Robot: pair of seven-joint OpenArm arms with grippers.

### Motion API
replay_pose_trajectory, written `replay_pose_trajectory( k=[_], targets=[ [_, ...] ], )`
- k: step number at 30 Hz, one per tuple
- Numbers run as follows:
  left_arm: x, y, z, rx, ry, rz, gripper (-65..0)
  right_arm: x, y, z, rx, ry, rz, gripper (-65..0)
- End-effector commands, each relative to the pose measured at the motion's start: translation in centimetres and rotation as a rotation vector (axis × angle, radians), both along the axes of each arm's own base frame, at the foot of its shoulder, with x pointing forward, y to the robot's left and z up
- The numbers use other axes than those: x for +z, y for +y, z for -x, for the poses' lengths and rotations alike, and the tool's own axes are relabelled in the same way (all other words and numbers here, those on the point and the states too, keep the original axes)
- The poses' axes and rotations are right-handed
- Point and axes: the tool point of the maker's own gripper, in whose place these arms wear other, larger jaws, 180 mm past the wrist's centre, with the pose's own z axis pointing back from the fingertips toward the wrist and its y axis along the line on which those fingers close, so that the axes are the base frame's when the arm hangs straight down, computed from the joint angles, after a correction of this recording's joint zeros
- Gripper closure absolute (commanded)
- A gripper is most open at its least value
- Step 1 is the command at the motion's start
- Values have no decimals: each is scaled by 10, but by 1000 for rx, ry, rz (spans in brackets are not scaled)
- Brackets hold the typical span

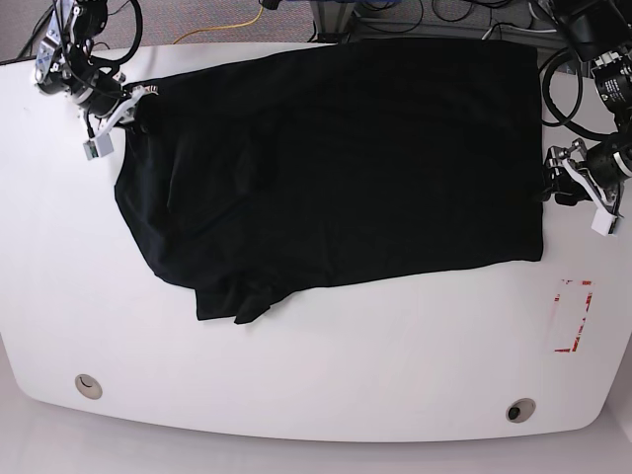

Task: Layout the t-shirt on the table in an organized manner, then fold the t-shirt properly
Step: 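Slide the right gripper along the black shirt's side toward its hem corner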

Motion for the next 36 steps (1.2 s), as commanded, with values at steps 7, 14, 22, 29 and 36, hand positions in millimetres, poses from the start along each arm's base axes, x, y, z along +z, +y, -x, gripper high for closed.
replay_pose_trajectory(
  k=[7,14,22,29,36],
  targets=[
    [14,4,-8,-2,-49,-11,-393,6,-10,33,7,60,96,-114],
    [14,4,-8,-2,-49,-11,-393,6,-4,44,13,72,93,-114],
    [14,5,-7,-4,-45,-14,-393,2,-8,63,-28,103,90,-114],
    [9,5,-1,-5,-27,-17,-393,3,-8,65,-31,104,86,-124],
    [10,5,-1,-5,-29,-17,-393,29,-3,41,26,26,143,-325]
  ],
)
